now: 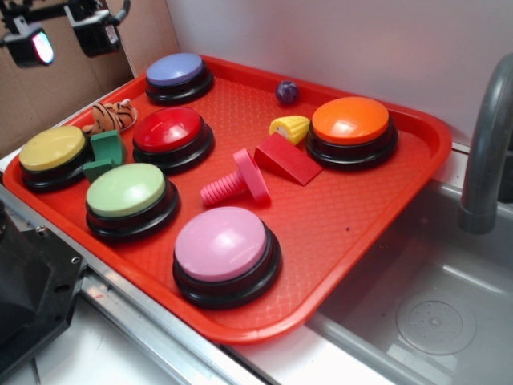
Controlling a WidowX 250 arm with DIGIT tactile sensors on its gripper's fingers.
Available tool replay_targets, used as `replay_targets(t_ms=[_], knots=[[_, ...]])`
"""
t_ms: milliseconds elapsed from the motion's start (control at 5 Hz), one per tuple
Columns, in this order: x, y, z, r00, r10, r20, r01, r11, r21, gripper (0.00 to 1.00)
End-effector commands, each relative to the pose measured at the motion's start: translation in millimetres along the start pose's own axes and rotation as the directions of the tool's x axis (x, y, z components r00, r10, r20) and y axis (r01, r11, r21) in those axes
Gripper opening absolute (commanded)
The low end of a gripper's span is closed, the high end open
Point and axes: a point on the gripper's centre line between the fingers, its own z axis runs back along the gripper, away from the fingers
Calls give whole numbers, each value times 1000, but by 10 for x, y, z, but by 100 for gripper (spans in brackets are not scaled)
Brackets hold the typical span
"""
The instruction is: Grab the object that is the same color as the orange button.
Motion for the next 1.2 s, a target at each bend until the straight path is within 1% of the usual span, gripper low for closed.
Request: replay_targets(t_ms=[0, 200, 400, 600, 800, 1000], knots=[[396, 132, -267, 990, 89, 111, -92, 996, 20, 100], [512, 85, -511, 994, 69, 81, -68, 997, -21, 100], [566, 77, -747, 995, 68, 67, -67, 997, -25, 100], [539, 76, -812, 997, 54, 59, -52, 998, -34, 100], [524, 91, -826, 996, 61, 71, -58, 997, -42, 39], [512, 99, -738, 993, 70, 90, -65, 996, -62, 0]])
